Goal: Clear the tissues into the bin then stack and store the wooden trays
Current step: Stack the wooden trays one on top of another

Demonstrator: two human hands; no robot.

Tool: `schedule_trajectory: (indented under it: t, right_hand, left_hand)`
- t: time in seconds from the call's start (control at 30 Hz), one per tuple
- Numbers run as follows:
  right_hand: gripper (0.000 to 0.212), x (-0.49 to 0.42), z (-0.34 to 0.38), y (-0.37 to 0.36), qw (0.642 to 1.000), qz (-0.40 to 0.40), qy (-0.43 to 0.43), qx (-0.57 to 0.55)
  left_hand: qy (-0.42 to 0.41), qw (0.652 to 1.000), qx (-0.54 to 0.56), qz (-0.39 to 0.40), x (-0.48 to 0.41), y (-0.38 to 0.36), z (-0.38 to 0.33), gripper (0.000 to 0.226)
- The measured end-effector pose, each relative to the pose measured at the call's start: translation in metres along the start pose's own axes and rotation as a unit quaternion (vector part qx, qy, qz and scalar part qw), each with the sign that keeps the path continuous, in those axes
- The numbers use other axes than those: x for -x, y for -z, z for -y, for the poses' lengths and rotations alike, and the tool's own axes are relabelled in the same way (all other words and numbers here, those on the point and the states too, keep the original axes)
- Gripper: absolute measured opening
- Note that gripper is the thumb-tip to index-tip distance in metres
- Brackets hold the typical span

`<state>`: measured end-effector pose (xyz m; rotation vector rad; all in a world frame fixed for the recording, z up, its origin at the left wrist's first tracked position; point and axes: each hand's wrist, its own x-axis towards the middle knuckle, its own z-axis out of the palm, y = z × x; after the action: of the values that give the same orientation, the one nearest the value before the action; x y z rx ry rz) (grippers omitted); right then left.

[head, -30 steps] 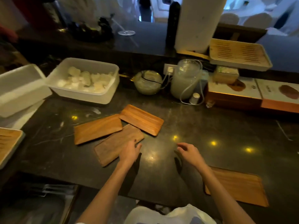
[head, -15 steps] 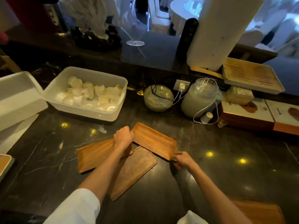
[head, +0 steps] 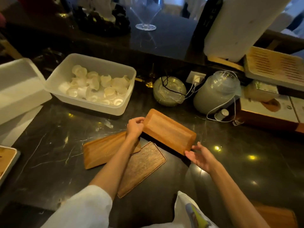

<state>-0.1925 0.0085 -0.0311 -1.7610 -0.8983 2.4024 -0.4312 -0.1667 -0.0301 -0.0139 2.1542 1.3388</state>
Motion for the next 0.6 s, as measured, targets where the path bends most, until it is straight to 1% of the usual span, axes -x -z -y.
schedule_trajectory:
  t: [0.07, 0.13, 0.17, 0.2, 0.23, 0.27, 0.3, 0.33, 0.37, 0.43, 0.5, 0.57, 0.6]
  right_hand:
    - [0.041, 0.017, 0.001, 0.017, 0.996, 0.029, 0.059, -0.067]
    - [0.045, 0.037, 0.002, 0.033, 0.985, 0.053, 0.125, -0.108]
    - [0.043, 0.049, 0.002, 0.038, 0.981, 0.056, 0.157, -0.094]
    - [0.034, 0.059, 0.001, 0.044, 0.979, 0.041, 0.19, -0.052]
    - [0.024, 0.068, -0.002, 0.051, 0.975, 0.023, 0.219, -0.001]
    - [0.033, 0.074, -0.007, 0.061, 0.966, 0.001, 0.253, 0.05]
    - [0.052, 0.076, -0.012, 0.072, 0.96, -0.011, 0.272, 0.072]
    - [0.064, 0.082, -0.017, 0.083, 0.958, -0.018, 0.277, 0.072]
    - [0.068, 0.089, -0.021, 0.092, 0.959, -0.024, 0.276, 0.065]
    - [0.065, 0.099, -0.027, 0.117, 0.958, -0.041, 0.277, 0.061]
    - [0.059, 0.108, -0.025, 0.143, 0.956, -0.047, 0.283, 0.063]
    - [0.058, 0.119, -0.012, 0.17, 0.951, -0.051, 0.301, 0.055]
    - [0.058, 0.126, 0.0, 0.185, 0.947, -0.053, 0.314, 0.045]
  left_hand:
    - [-0.001, 0.987, 0.163, 0.013, 0.03, -0.004, -0.01, 0.029]
    - [-0.01, 0.951, 0.306, 0.047, 0.058, -0.01, -0.015, 0.025]
    - [-0.017, 0.933, 0.352, 0.068, 0.071, -0.015, -0.017, 0.024]
    - [-0.026, 0.924, 0.372, 0.084, 0.084, -0.021, -0.018, 0.025]
    - [-0.036, 0.924, 0.369, 0.092, 0.097, -0.028, -0.018, 0.026]
    - [-0.046, 0.927, 0.358, 0.099, 0.109, -0.037, -0.017, 0.031]
    - [-0.053, 0.929, 0.351, 0.108, 0.119, -0.046, -0.014, 0.042]
    - [-0.045, 0.929, 0.348, 0.12, 0.131, -0.055, -0.009, 0.053]
    - [-0.026, 0.928, 0.347, 0.131, 0.142, -0.064, -0.004, 0.059]
    - [0.003, 0.939, 0.313, 0.142, 0.164, -0.078, 0.001, 0.057]
    - [0.005, 0.959, 0.236, 0.159, 0.185, -0.093, 0.002, 0.052]
    - [-0.027, 0.969, 0.145, 0.199, 0.206, -0.107, -0.01, 0.06]
    - [-0.059, 0.967, 0.094, 0.231, 0.216, -0.114, -0.02, 0.068]
